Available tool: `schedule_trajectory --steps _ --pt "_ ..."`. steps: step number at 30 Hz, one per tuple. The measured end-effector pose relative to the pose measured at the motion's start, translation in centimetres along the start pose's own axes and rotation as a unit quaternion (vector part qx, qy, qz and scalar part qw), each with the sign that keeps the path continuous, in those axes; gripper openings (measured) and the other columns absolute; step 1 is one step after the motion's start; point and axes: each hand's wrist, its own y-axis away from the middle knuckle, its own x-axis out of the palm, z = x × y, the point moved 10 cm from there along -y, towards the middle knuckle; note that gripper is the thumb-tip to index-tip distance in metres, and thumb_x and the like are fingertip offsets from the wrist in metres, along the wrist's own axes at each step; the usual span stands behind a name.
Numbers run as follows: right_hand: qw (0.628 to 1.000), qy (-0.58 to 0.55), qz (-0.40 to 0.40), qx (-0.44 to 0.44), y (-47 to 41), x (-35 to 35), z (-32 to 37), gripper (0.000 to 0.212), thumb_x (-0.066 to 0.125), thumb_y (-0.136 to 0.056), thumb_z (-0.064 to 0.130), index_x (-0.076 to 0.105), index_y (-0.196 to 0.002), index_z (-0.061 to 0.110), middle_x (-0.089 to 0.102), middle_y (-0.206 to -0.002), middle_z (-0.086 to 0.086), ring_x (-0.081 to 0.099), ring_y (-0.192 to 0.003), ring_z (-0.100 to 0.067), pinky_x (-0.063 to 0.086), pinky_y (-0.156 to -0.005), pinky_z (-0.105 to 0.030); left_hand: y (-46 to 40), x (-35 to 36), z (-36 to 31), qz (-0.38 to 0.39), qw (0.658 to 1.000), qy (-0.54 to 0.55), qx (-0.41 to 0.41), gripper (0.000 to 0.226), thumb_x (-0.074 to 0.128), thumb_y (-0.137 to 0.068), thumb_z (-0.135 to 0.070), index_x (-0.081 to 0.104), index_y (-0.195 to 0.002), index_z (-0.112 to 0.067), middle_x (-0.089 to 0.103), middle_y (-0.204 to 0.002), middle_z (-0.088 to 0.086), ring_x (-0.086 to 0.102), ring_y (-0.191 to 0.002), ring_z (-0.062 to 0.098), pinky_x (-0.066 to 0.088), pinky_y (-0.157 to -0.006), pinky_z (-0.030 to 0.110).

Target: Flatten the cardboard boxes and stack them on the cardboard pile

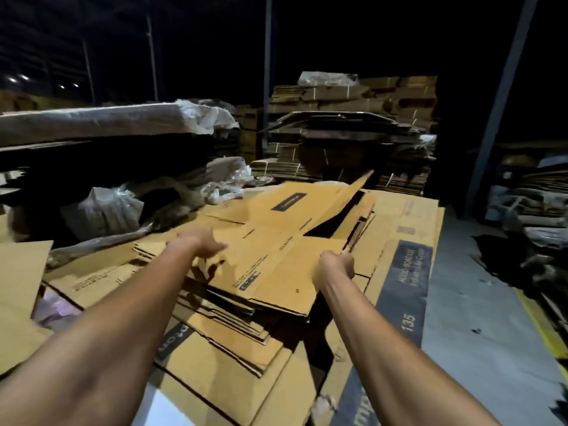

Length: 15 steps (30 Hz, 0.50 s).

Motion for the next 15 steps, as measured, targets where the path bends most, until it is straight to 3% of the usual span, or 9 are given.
schedule_trajectory --steps 3,6,9,12,15 --pt "1.000 0.010 -0.016 0.023 0.2 2.3 -1.6 0.049 0.057 -0.092 0.003 0.050 -0.141 0.002 0.054 -0.146 -0.018 0.056 -0.131 -0.038 0.051 -0.103 -0.044 0.2 5.5 0.1 0.113 0.992 0.062 0.006 0.081 0.044 -0.102 -0.066 0.022 -0.164 -0.020 0.027 -0.169 0.014 0.031 -0.152 0.038 0.030 -0.122 0.055" --pt "0.994 0.109 -0.013 -0.003 0.8 3.4 -0.8 0.047 0.059 -0.099 0.001 0.045 -0.143 -0.002 0.053 -0.144 -0.023 0.055 -0.132 -0.040 0.049 -0.102 -0.044 0.4 6.7 0.2 0.113 0.992 0.045 0.012 0.082 0.041 -0.101 -0.069 0.024 -0.164 -0.019 0.026 -0.169 0.016 0.029 -0.153 0.038 0.027 -0.124 0.055" --pt "0.975 0.216 0.031 -0.035 1.4 4.0 1.1 0.051 0.059 -0.101 0.008 0.040 -0.148 0.000 0.054 -0.141 -0.024 0.059 -0.124 -0.039 0.052 -0.094 -0.042 0.3 6.6 0.2 0.105 0.993 0.045 0.038 0.081 0.046 -0.099 -0.069 0.034 -0.158 -0.015 0.038 -0.163 0.017 0.040 -0.146 0.037 0.035 -0.119 0.052" --pt "0.927 0.354 0.086 -0.085 1.2 4.4 2.6 0.039 0.062 -0.103 0.026 0.060 -0.130 -0.001 0.065 -0.127 -0.019 0.063 -0.106 -0.033 0.052 -0.077 -0.037 0.7 6.7 -0.2 0.093 0.991 0.061 0.070 0.082 0.049 -0.095 -0.073 0.039 -0.154 -0.018 0.044 -0.156 0.016 0.046 -0.139 0.038 0.039 -0.115 0.054" --pt "0.863 0.471 0.128 -0.131 2.2 4.1 3.2 0.036 0.063 -0.102 0.040 0.062 -0.110 0.005 0.065 -0.112 -0.013 0.064 -0.100 -0.028 0.054 -0.086 -0.039 1.6 6.9 -0.1 0.069 0.994 0.047 0.071 0.077 0.047 -0.097 -0.071 0.040 -0.154 -0.019 0.046 -0.154 0.016 0.045 -0.139 0.037 0.036 -0.116 0.054"
